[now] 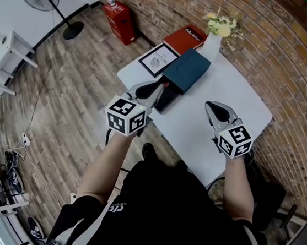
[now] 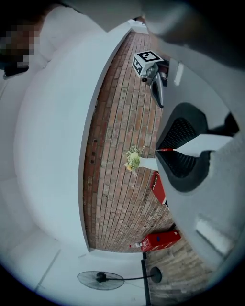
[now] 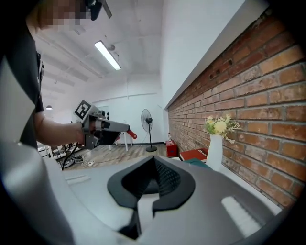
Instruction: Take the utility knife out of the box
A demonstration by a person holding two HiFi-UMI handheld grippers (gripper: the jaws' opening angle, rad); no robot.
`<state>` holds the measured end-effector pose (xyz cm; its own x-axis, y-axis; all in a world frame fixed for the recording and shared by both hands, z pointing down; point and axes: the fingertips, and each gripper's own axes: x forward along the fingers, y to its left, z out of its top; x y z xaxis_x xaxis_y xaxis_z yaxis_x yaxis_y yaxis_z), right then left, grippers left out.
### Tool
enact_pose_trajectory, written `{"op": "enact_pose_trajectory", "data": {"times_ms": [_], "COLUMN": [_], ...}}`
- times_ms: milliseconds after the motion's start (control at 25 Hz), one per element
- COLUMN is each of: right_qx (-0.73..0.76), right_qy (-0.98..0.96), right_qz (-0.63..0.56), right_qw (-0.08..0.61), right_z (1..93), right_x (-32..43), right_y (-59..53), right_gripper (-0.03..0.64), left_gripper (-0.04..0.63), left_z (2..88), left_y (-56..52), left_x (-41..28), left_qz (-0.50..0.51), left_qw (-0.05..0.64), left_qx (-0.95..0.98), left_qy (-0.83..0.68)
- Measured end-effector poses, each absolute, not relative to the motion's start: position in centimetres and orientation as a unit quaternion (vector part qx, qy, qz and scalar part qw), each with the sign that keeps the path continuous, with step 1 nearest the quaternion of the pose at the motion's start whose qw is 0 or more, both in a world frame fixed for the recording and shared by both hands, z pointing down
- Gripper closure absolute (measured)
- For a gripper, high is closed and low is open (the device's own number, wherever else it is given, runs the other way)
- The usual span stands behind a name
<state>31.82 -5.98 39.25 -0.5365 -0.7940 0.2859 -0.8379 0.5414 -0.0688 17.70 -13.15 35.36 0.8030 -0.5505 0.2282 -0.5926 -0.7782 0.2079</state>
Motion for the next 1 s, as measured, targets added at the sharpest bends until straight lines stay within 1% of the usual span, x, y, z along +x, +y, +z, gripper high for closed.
{"op": "enact_pose_trajectory", "data": {"times_ms": [160, 360, 680, 840, 1000], "right_qx": [0.463, 0.472, 0.492, 0.520, 0.543], "right_qy": [-0.877, -0.876, -0.869, -0.854, -0.839], "right_qz": [0.098, 0.084, 0.023, 0.022, 0.029], "right_qw": [0.080, 0.055, 0.045, 0.027, 0.004], "right_z": [38.4, 36.6, 31.7, 30.4, 29.1], "right_x": [33.8, 33.5, 30.7, 29.4, 28.8], "right_y": [-4.2, -4.7, -9.7, -11.9, -13.5], "right_gripper": [0.617, 0.617, 0.617, 0.617, 0.618], "left_gripper": [0.578, 0.578, 0.578, 0.578, 0.578], "left_z": [34.4, 33.4, 32.1, 30.9, 30.4], "left_y": [-11.1, -11.1, -16.1, -19.2, -21.7], "left_x": [18.7, 17.2, 11.5, 7.5, 5.1], "left_qz": [0.064, 0.055, 0.046, 0.042, 0.046], "left_qw": [0.121, 0.104, 0.086, 0.066, 0.050], "left_qx": [0.933, 0.925, 0.919, 0.918, 0.922], "left_qy": [-0.334, -0.361, -0.382, -0.388, -0.381]}}
